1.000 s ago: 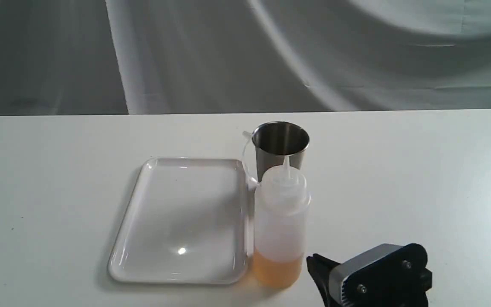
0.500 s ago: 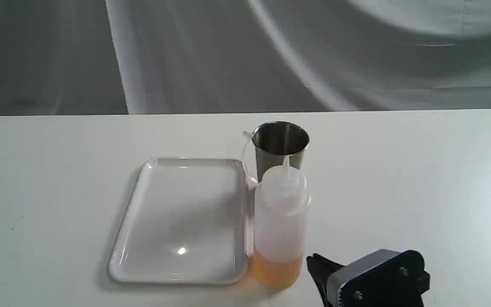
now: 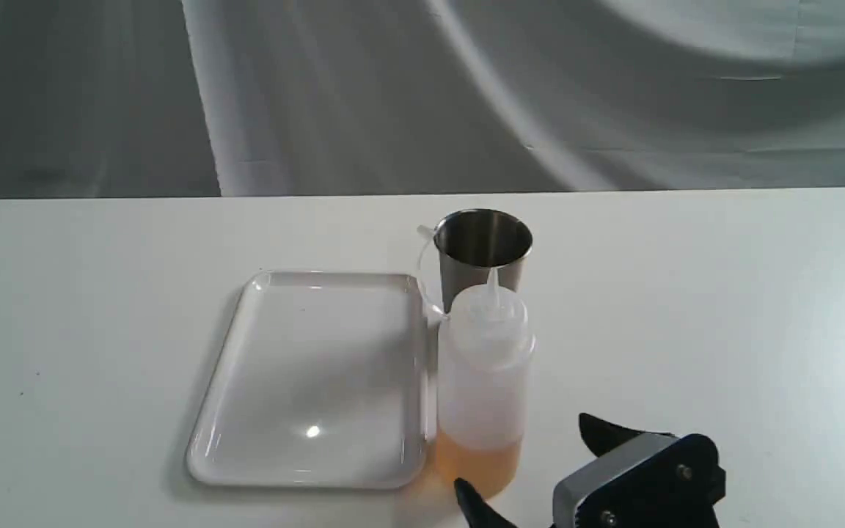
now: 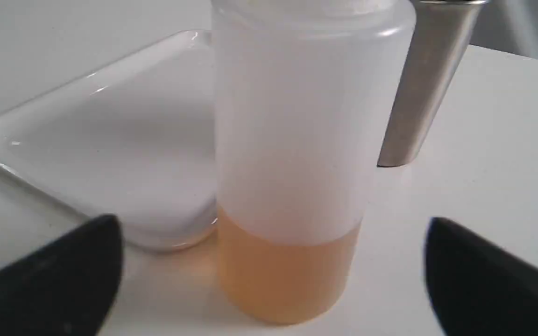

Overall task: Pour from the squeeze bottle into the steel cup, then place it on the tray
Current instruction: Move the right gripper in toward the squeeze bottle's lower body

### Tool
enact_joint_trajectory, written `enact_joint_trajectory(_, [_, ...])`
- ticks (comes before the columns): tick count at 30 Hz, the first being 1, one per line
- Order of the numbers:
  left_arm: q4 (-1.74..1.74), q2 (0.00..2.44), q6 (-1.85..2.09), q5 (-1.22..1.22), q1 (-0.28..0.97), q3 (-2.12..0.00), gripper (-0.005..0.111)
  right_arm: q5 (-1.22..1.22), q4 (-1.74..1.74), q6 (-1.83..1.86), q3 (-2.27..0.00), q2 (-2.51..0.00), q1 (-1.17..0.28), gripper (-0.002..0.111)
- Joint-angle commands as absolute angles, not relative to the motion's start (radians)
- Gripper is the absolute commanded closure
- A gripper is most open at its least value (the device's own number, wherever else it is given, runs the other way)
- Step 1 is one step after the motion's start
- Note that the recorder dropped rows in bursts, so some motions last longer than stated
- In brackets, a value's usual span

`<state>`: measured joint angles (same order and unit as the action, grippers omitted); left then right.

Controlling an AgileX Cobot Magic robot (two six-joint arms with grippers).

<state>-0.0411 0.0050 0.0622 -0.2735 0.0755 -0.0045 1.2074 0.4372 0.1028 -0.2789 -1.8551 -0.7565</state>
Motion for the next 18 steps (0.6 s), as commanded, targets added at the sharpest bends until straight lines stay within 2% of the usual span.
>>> enact_joint_trajectory(1, [-0.041,0.0,0.061,-0.266,0.081,0.0,0.098,1.221,0.429,0.112,-0.276,-1.858,-0.758,0.003])
enact_joint_trajectory(10, [-0.041,0.0,0.061,-0.266,0.081,0.0,0.098,1.221,0.429,0.132,-0.306,-1.856,-0.753,0.003])
enact_joint_trajectory(18, [-0.041,0.0,0.061,-0.266,0.081,0.0,0.098,1.221,0.327,0.13,-0.348,-1.856,-0.659,0.003])
